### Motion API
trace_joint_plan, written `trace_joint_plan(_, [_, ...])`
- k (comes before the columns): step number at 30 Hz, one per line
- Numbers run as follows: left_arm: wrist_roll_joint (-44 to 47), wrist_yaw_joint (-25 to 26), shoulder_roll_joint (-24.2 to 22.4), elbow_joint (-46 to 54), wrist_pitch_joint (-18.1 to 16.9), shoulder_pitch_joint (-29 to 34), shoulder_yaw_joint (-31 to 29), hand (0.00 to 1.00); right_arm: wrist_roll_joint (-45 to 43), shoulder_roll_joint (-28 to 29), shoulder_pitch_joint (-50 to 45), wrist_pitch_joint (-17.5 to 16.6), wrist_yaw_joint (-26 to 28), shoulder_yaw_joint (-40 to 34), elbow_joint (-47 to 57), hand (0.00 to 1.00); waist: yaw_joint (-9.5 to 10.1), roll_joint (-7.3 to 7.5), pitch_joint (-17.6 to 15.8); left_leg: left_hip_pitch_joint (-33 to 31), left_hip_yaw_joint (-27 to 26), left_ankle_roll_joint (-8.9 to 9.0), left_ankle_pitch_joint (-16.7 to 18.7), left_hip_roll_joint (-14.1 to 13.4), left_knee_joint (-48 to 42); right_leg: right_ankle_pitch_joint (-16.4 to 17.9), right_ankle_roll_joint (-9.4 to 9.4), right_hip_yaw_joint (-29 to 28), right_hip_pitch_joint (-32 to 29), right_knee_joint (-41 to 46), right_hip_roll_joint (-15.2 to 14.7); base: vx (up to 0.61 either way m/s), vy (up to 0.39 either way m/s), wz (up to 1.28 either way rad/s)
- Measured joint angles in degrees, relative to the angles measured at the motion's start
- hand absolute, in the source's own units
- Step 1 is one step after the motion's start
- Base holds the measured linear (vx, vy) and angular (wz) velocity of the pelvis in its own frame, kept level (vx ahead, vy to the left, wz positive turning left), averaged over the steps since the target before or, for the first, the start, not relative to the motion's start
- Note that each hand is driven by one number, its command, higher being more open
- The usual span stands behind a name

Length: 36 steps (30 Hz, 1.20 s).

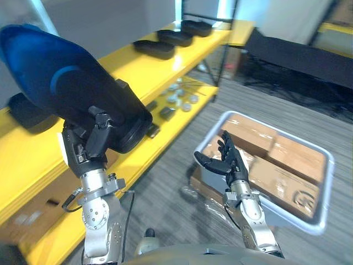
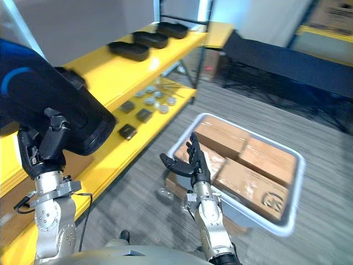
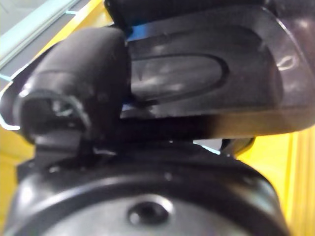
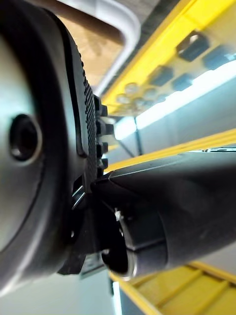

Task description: Walk over and take three plastic housings, then place them on the shelf

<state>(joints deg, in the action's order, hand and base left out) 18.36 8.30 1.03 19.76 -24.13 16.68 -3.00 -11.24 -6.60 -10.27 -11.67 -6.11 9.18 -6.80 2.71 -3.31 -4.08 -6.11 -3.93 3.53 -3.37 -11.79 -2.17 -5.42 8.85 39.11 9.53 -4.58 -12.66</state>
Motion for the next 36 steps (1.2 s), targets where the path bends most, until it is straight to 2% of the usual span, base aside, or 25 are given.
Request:
trace_joint_plan(1, [0.7, -1.0, -0.1, 0.0, -0.5, 0.6, 0.2, 0.00, 0.7, -0.4, 0.1, 0.0, -0.4, -0.4, 0.0, 1.00, 0.43, -0.26, 0.0, -0.5, -1.4, -0.22, -0.1, -0.1, 0.5, 0.2, 0.26, 1.4, 0.5, 0.0, -0.3, -0.07, 0.054, 1.62])
trace_joint_plan(2, [2.0, -2.5, -0.1, 0.0, -2.0, 2.3, 0.2, 0.00, 1.9, -1.7, 0.6, -0.1, -0.6, -1.1, 0.0, 1.00, 0.79, -1.05, -0.1, -1.4, -2.8, 0.42, -0.8, -0.1, 1.0, 0.4, 0.65, 3.2, 1.1, 0.0, -0.7, -0.04, 0.144, 0.89])
trace_joint_plan(3, [2.3, -2.9, -0.1, 0.1, -2.8, 4.2, -0.1, 0.00, 1.9, -2.7, 1.4, -0.1, -0.6, -1.6, 0.0, 1.00, 2.11, -1.89, -0.2, -1.3, -3.4, 2.29, -2.4, 0.0, 1.6, 0.5, 1.05, 3.1, 0.8, 0.7, -1.2, -0.02, 0.139, 0.54])
trace_joint_plan(5, [4.3, -3.1, -0.1, 0.7, -3.1, 6.4, -0.7, 0.00, 1.9, -2.6, 2.3, -0.2, -0.4, -1.8, 0.0, 1.00, 3.03, -2.11, -0.2, -0.4, -4.7, 3.37, -4.7, 0.3, 1.6, 0.7, 1.60, 1.9, 0.6, 1.8, -2.4, 0.07, 0.165, -0.19])
trace_joint_plan(7, [4.5, -3.8, 0.1, 0.9, -3.1, 6.6, -1.1, 0.00, 1.7, -1.7, 2.3, -0.8, -0.1, -1.7, 0.3, 1.00, 3.30, -0.36, -0.6, 0.8, -6.0, 3.58, -4.6, 1.6, 1.9, 1.1, 2.21, 1.1, 0.4, 3.5, -4.5, 0.10, 0.150, -0.17])
trace_joint_plan(9, [5.8, -6.5, 1.4, 1.1, -3.1, 6.4, -0.4, 0.00, 1.3, -1.4, 2.1, -1.7, 1.3, -1.7, 1.7, 1.00, 2.93, 1.74, -1.1, 0.6, -5.8, 2.52, -5.1, 3.2, 2.7, 2.1, 2.65, 0.9, -0.6, 6.4, -6.8, 0.09, 0.091, 0.08])
trace_joint_plan(12, [6.4, -8.1, 1.6, 1.1, -2.5, 6.4, 0.8, 0.00, 1.4, -1.3, 2.1, -2.8, 3.4, -1.4, 3.0, 1.00, 2.25, 2.30, -1.2, 0.6, -4.8, 2.55, -5.4, 4.3, 2.6, 3.9, 2.98, 1.2, -1.1, 9.9, -8.7, 0.06, 0.032, 0.19])
trace_joint_plan(15, [6.4, -8.2, 1.1, 1.1, -2.5, 6.4, 1.2, 0.00, 1.4, -1.5, 2.2, -4.0, 5.8, 0.0, 3.2, 1.00, 2.28, 1.76, -1.4, 0.8, -3.6, 2.68, -5.5, 4.4, 2.6, 6.2, 3.53, 1.5, -1.4, 13.1, -9.4, 0.01, -0.040, 0.22])
trace_joint_plan(19, [6.5, -8.6, 0.1, 1.1, -2.5, 6.5, 1.7, 0.00, 1.7, -2.4, 2.4, -4.0, 8.0, 3.4, 3.2, 1.00, 3.98, 1.31, -2.4, 0.9, -2.0, 2.92, -5.4, 4.5, 1.7, 10.0, 3.95, 1.9, -1.1, 18.8, -11.0, -0.01, -0.076, 0.20])
trace_joint_plan(22, [6.5, -9.9, -0.1, 1.3, -2.5, 6.7, 1.6, 0.00, 1.7, -2.3, 2.7, -4.0, 7.8, 5.0, 3.3, 1.00, 5.18, 2.23, -4.0, 0.5, -0.8, 3.06, -3.2, 5.4, -1.7, 12.1, 3.72, 3.2, 0.9, 20.8, -12.6, -0.01, -0.017, 0.28])
trace_joint_plan(23, [6.4, -10.0, 0.1, 2.2, -2.5, 7.5, 1.5, 0.00, 1.7, -1.6, 2.8, -4.1, 7.8, 5.1, 3.3, 1.00, 5.77, 3.19, -4.6, -0.1, -0.6, 2.89, -1.8, 6.1, -3.3, 13.5, 4.07, 3.5, 1.1, 21.7, -13.7, -0.04, 0.038, 0.30])
trace_joint_plan(25, [6.1, -9.9, 0.6, 3.8, -2.5, 8.7, 1.1, 0.00, 1.2, -0.3, 2.8, -5.2, 7.7, 4.8, 3.4, 1.00, 6.38, 5.25, -5.3, -3.0, -0.6, 1.47, 0.8, 7.2, -8.9, 14.9, 4.03, 3.0, 0.9, 21.7, -14.8, 0.00, 0.079, 0.37])
trace_joint_plan(26, [5.4, -9.6, 1.4, 4.6, -2.6, 8.8, 0.2, 0.00, -0.2, 0.2, 2.7, -6.3, 7.7, 4.5, 3.9, 1.00, 6.68, 5.48, -5.4, -6.3, -2.8, -0.93, 5.0, 7.8, -16.9, 15.2, 2.10, 3.1, 1.6, 21.4, -15.3, 0.05, 0.116, 0.41])
trace_joint_plan(27, [5.0, -9.2, 1.9, 4.9, -2.8, 9.4, -0.4, 0.00, -1.1, 0.2, 2.3, -6.9, 7.7, 4.4, 4.6, 1.00, 6.64, 5.28, -5.3, -7.3, -4.5, -2.74, 8.7, 8.6, -21.7, 15.6, -3.34, 2.9, 2.7, 21.8, -15.0, 0.11, 0.174, 0.43])
trace_joint_plan(28, [3.8, -8.3, 2.1, 5.2, -3.4, 10.1, -1.1, 0.00, -1.1, 0.2, 2.1, -8.1, 7.7, 4.6, 5.0, 1.00, 6.47, 4.39, -4.9, -7.2, -5.0, -3.55, 11.8, 9.3, -23.4, 14.7, -9.70, 0.4, 2.5, 25.8, -15.3, 0.15, 0.217, 0.68])
trace_joint_plan(29, [2.4, -7.0, 2.3, 5.2, -3.5, 10.2, -1.7, 0.00, -1.0, -0.1, 2.1, -9.9, 7.3, 4.8, 5.0, 1.00, 5.78, 4.55, -4.6, -6.6, -2.8, -4.44, 13.4, 10.6, -24.0, 8.2, -11.14, -8.3, -1.3, 33.4, -16.4, 0.21, 0.263, 1.06])
trace_joint_plan(30, [1.2, -6.5, 3.0, 5.3, -3.6, 9.6, -2.8, 0.00, -0.9, 0.1, 2.8, -11.2, 6.2, 4.7, 5.0, 1.00, 5.23, 4.45, -4.0, -6.1, 0.0, -4.37, 13.8, 11.3, -22.8, 4.1, -9.50, -14.2, -4.9, 40.0, -16.1, 0.19, 0.212, 1.19])
trace_joint_plan(31, [1.3, -6.3, 4.0, 5.3, -3.7, 9.0, -3.5, 0.00, -0.8, 0.0, 3.7, -11.9, 5.6, 4.6, 5.0, 1.00, 4.87, 4.14, -4.2, -5.8, 2.0, -4.92, 13.6, 11.3, -22.1, 6.7, -7.19, -15.8, -6.5, 42.7, -15.1, 0.24, 0.121, 1.18])
trace_joint_plan(32, [1.8, -5.4, 4.9, 5.0, -3.6, 7.5, -5.0, 0.00, -0.3, 0.1, 6.3, -12.5, 4.3, 4.9, 4.9, 1.00, 4.87, 4.68, -4.1, -4.3, 4.6, -5.68, 13.3, 11.7, -20.3, 12.7, -5.70, -17.6, -9.2, 46.1, -12.3, 0.29, 0.087, 0.93])
trace_joint_plan(34, [2.9, -4.0, 4.8, 4.6, -3.6, 5.4, -7.2, 0.00, 0.9, -0.4, 11.6, -12.9, 2.7, 4.2, 4.9, 1.00, 4.97, 4.48, -4.3, -0.3, 7.6, -5.36, 12.6, 12.1, -16.9, 17.3, -5.70, -19.4, -11.3, 43.0, -6.8, 0.38, 0.113, 0.95])
trace_joint_plan(35, [3.9, -2.9, 5.1, 4.5, -3.6, 3.5, -7.3, 0.00, 1.9, -0.6, 15.0, -14.1, 1.1, 2.5, 5.1, 1.00, 4.87, 4.43, -4.3, 1.9, 9.9, -5.16, 12.3, 12.9, -14.9, 18.7, -5.87, -21.8, -13.4, 39.3, -3.4, 0.26, 0.068, 0.99])
trace_joint_plan(36, [4.0, -2.4, 5.2, 4.3, -3.6, 2.3, -7.2, 0.00, 1.9, -0.7, 16.6, -14.9, 0.2, 1.4, 5.3, 1.00, 4.63, 4.44, -4.3, 2.8, 11.3, -5.03, 12.2, 13.4, -14.2, 18.8, -5.90, -23.9, -14.9, 37.8, -1.9, 0.31, 0.001, 1.36])
